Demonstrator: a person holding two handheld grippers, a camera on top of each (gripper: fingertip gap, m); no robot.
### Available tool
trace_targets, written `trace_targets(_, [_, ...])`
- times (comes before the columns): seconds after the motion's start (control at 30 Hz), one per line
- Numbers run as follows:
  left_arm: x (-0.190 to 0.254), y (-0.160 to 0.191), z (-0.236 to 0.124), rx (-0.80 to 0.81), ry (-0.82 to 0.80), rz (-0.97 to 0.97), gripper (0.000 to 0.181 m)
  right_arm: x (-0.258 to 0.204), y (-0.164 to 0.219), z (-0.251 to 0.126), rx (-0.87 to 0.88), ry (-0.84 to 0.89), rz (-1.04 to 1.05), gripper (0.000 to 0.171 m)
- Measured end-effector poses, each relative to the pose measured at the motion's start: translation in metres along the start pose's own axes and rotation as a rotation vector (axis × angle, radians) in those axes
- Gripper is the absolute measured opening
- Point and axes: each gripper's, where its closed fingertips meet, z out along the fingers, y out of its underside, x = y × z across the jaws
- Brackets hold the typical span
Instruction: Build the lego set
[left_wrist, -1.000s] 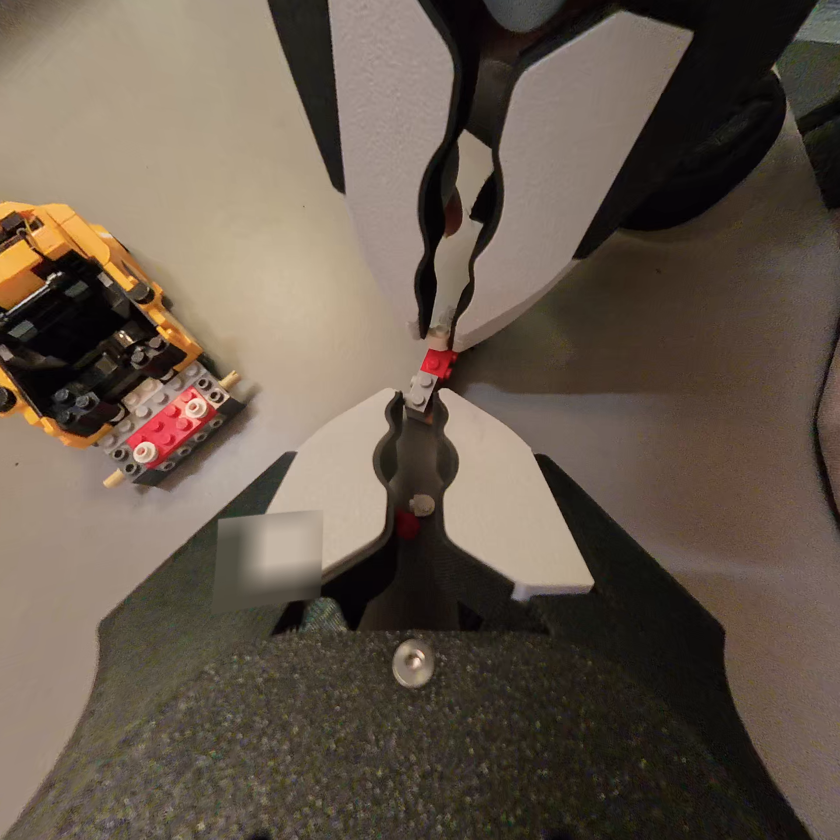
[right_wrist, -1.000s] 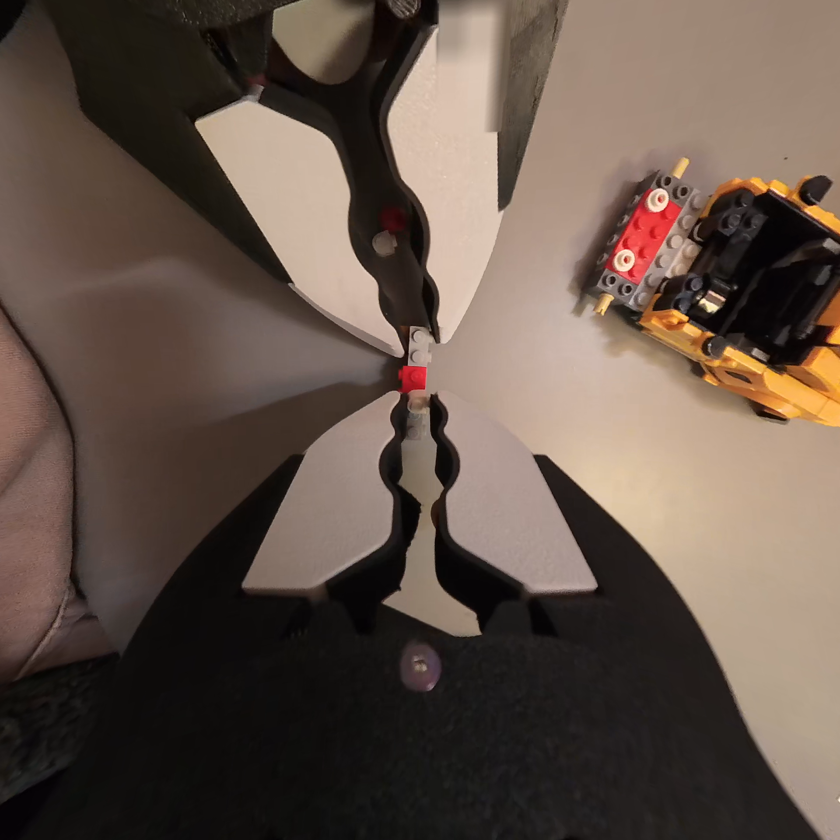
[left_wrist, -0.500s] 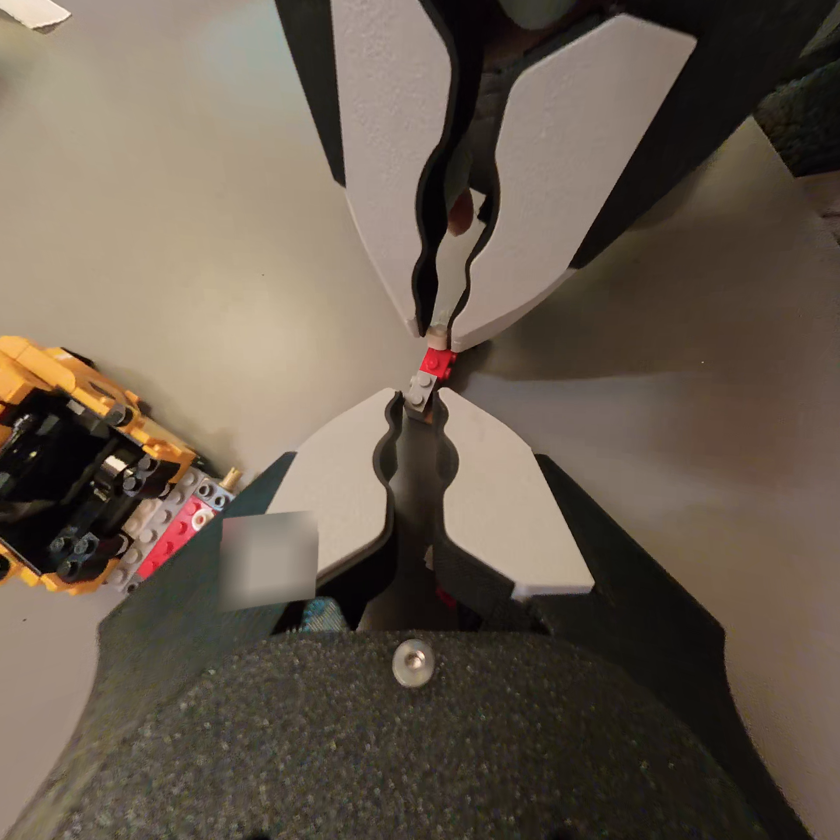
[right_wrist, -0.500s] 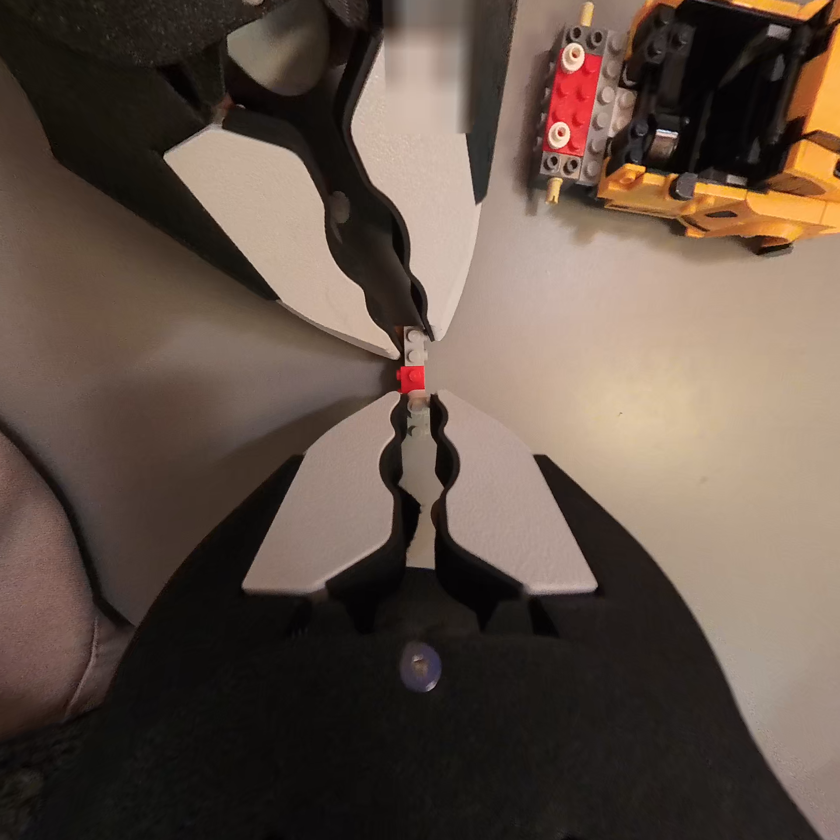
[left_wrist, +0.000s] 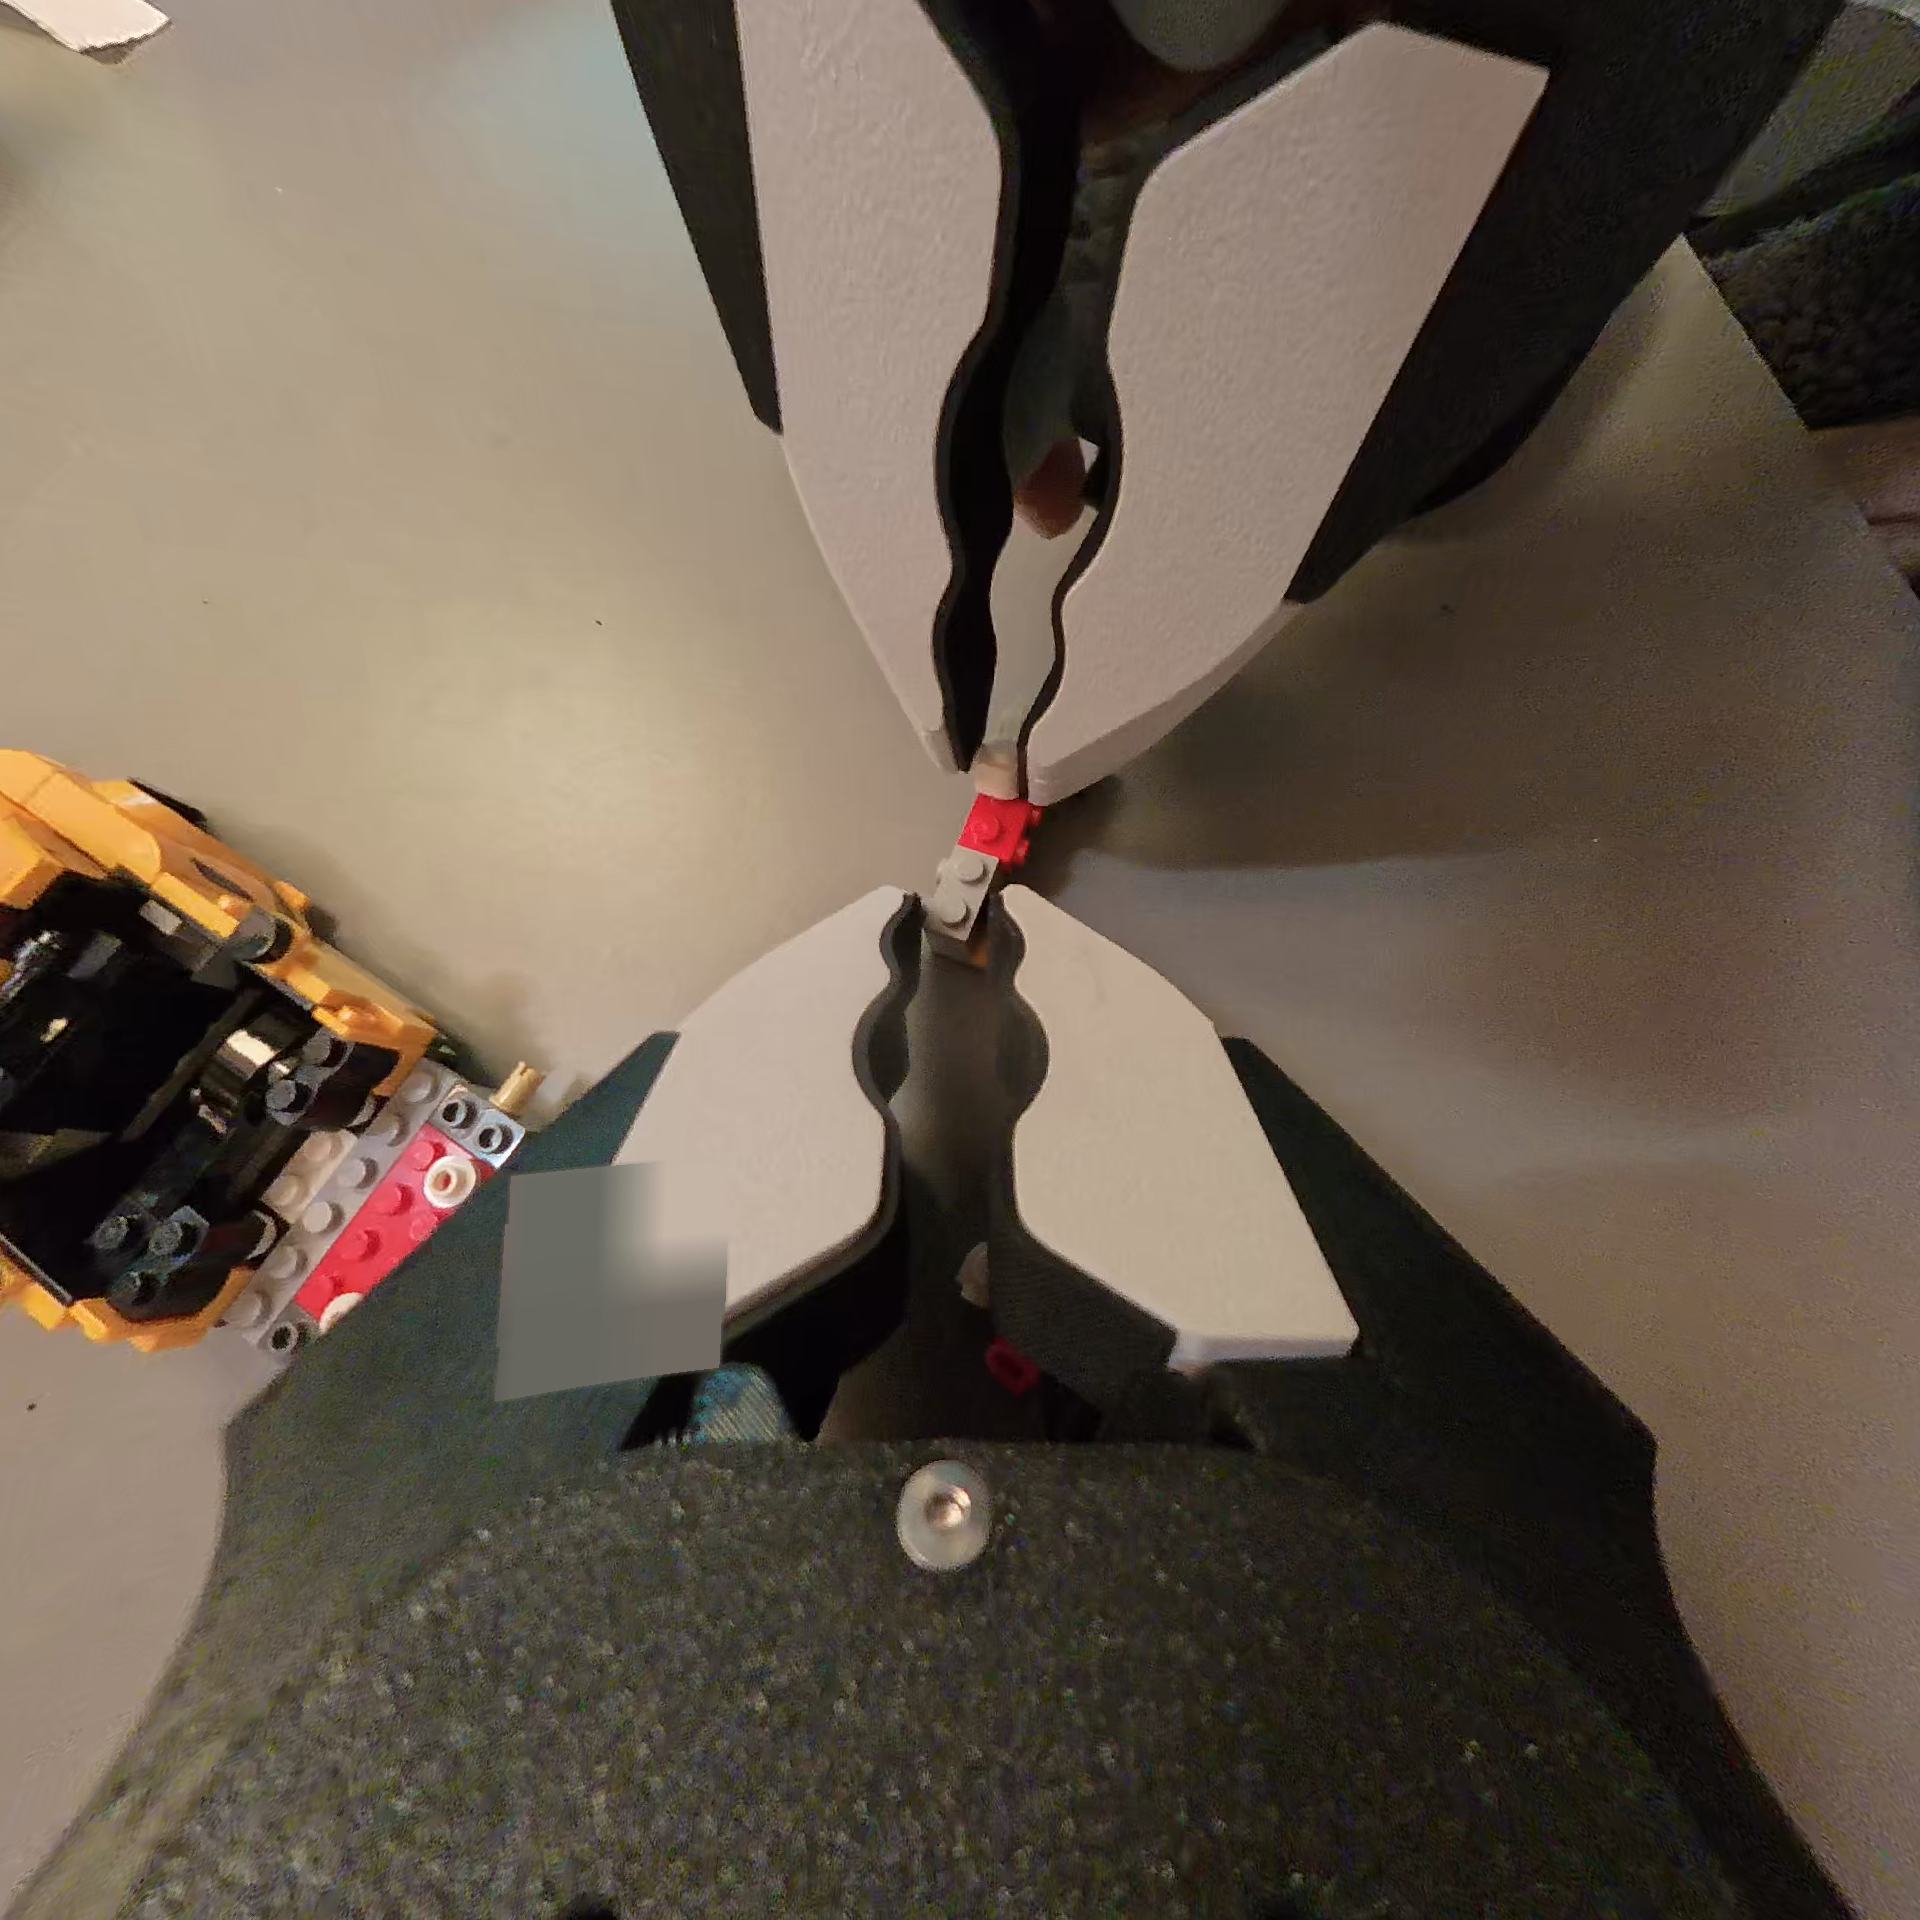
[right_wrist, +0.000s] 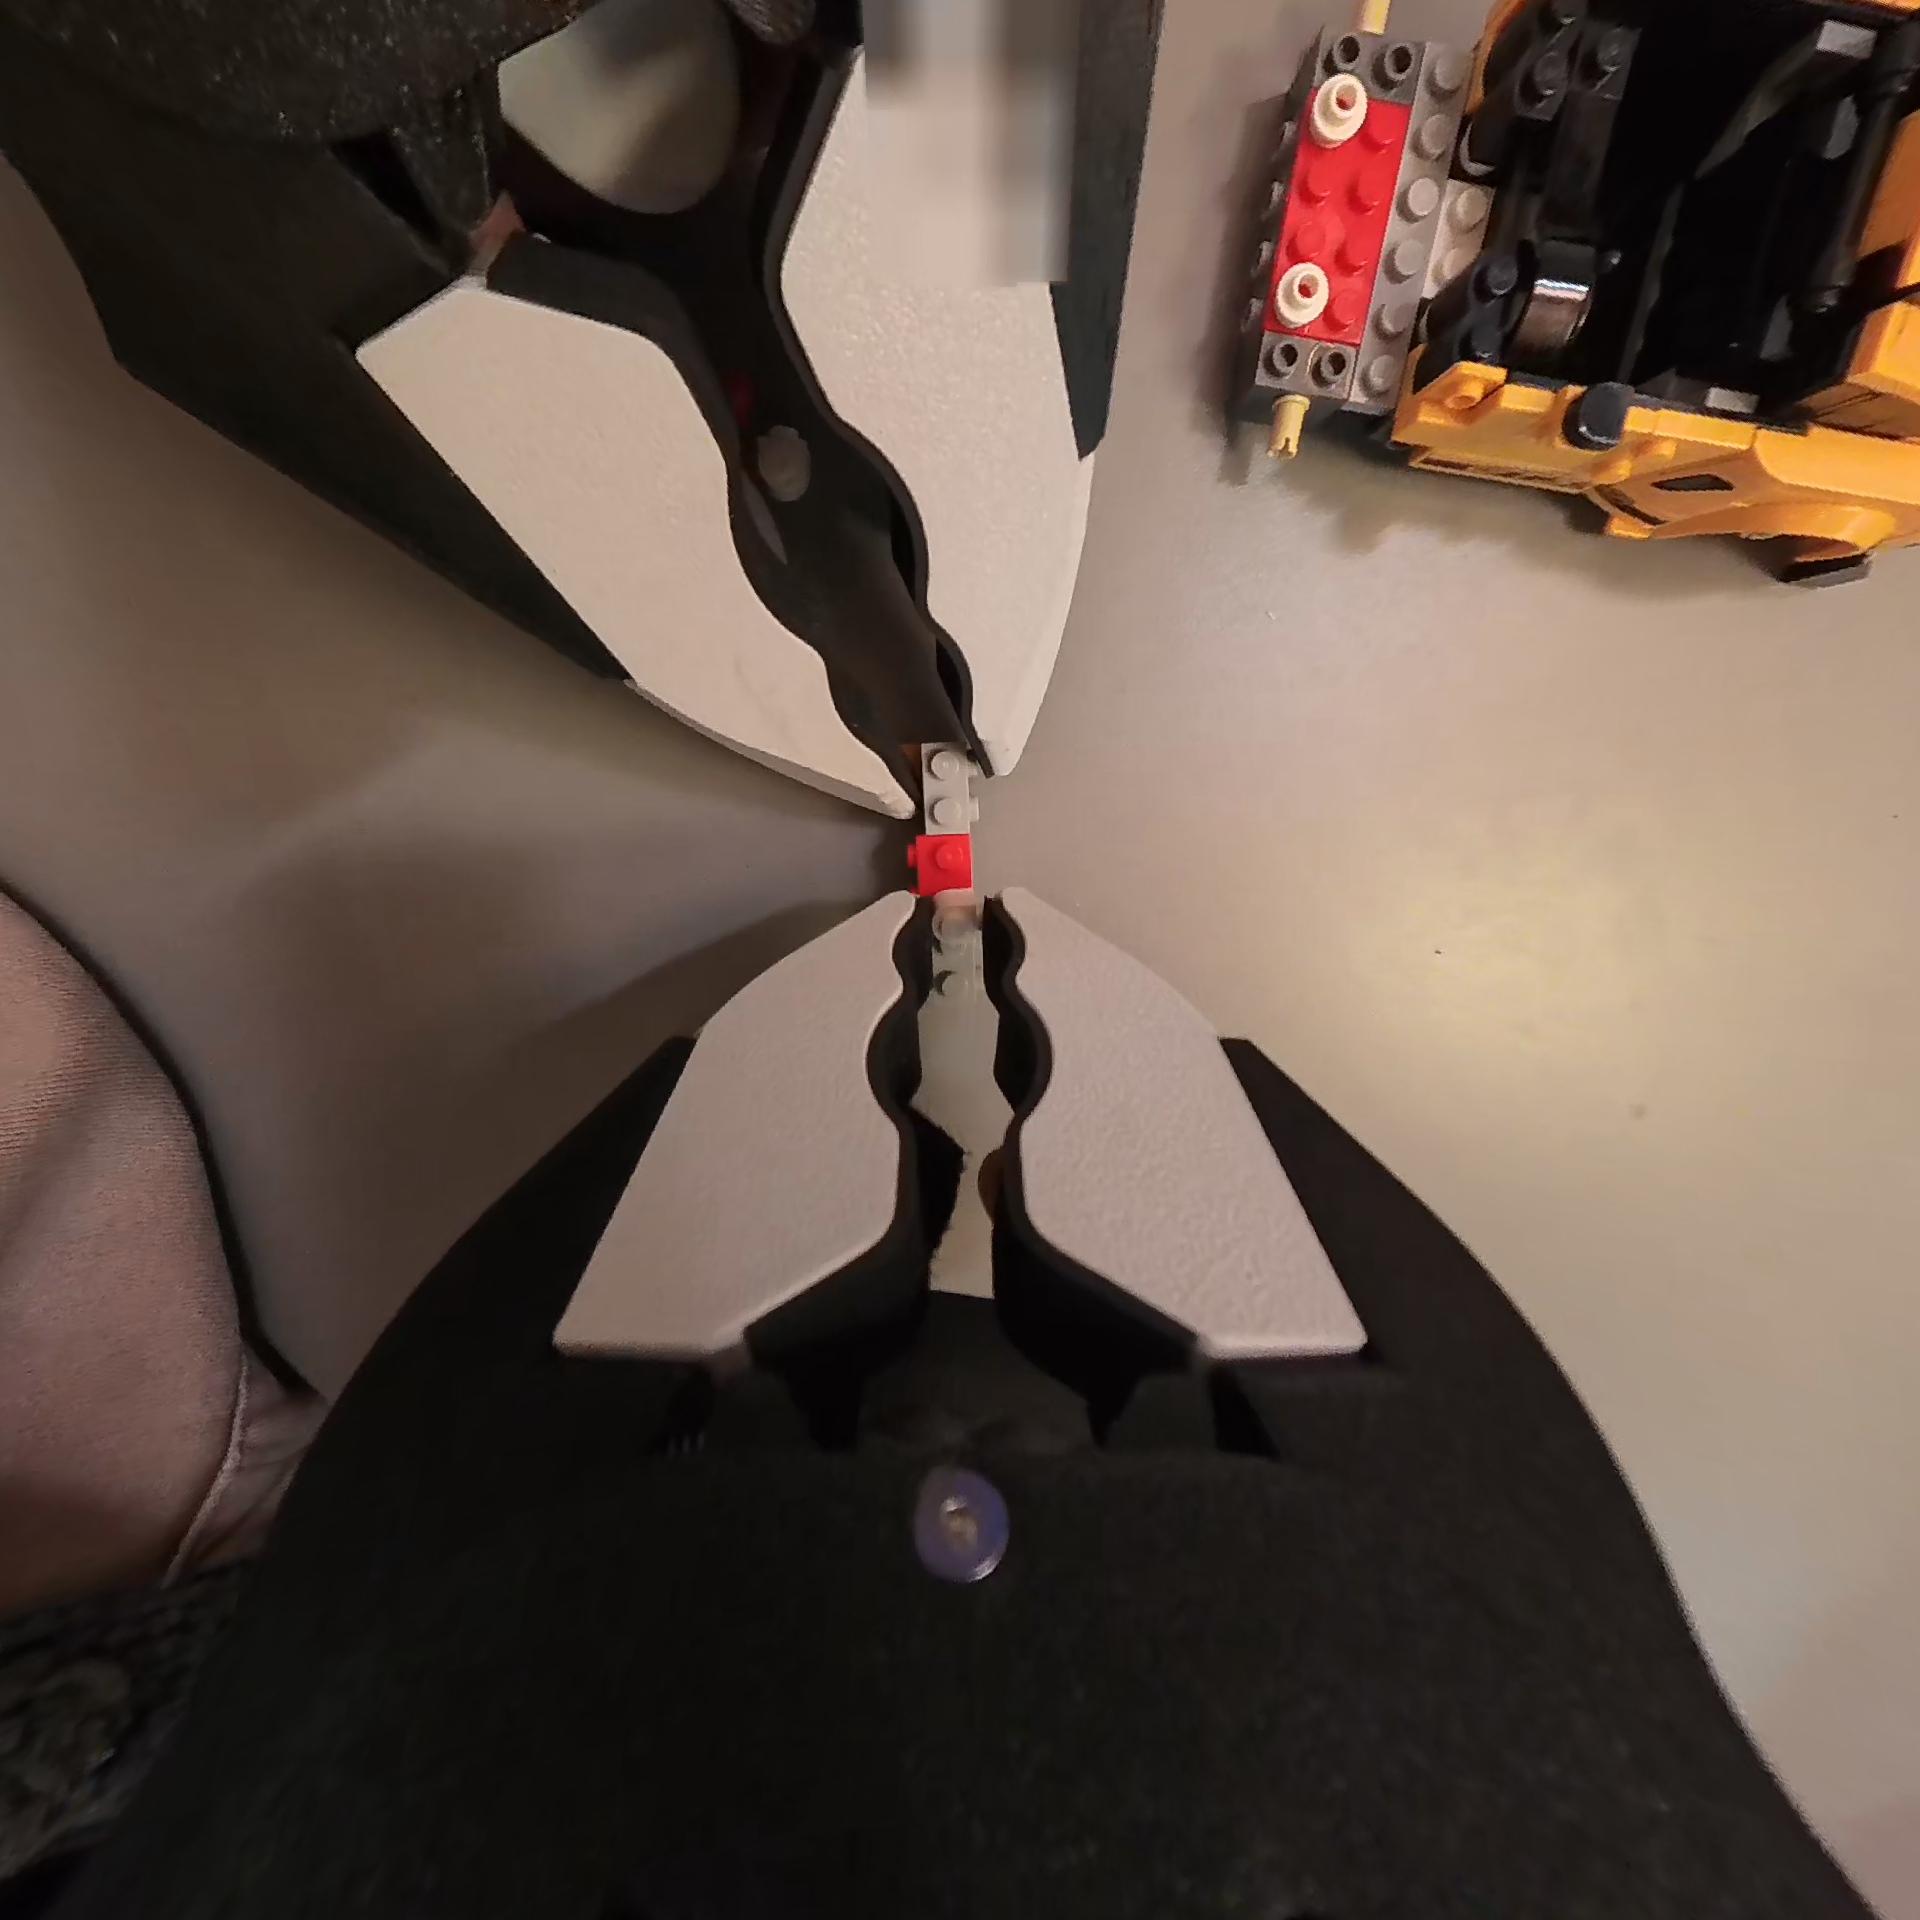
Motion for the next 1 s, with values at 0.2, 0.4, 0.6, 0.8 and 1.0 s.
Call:
trace_targets(0.2, [0.0002, 0.0000, 0.0000, -0.006, -0.006, -0.013, 0.012, -0.0002, 0.0001, 0.0005, -0.041, -0.040, 0.031, 0.009])
trace_targets(0.4, [0.0003, -0.0001, -0.0002, -0.004, -0.009, -0.016, 0.012, -0.0006, -0.0009, 0.0019, -0.076, -0.096, 0.051, 0.009])
trace_targets(0.6, [0.0006, 0.0001, -0.0006, -0.002, -0.008, -0.026, 0.012, -0.0009, -0.0009, 0.0028, -0.098, -0.104, 0.035, 0.009])
trace_targets(0.8, [0.0006, 0.0003, -0.0008, -0.001, -0.009, -0.023, 0.011, -0.0011, -0.0026, 0.0020, -0.068, -0.097, 0.001, 0.009])
trace_targets(1.0, [0.0003, 0.0003, -0.0010, 0.000, -0.008, -0.026, 0.012, -0.0014, -0.0052, -0.0064, 0.010, -0.151, 0.010, 0.021])
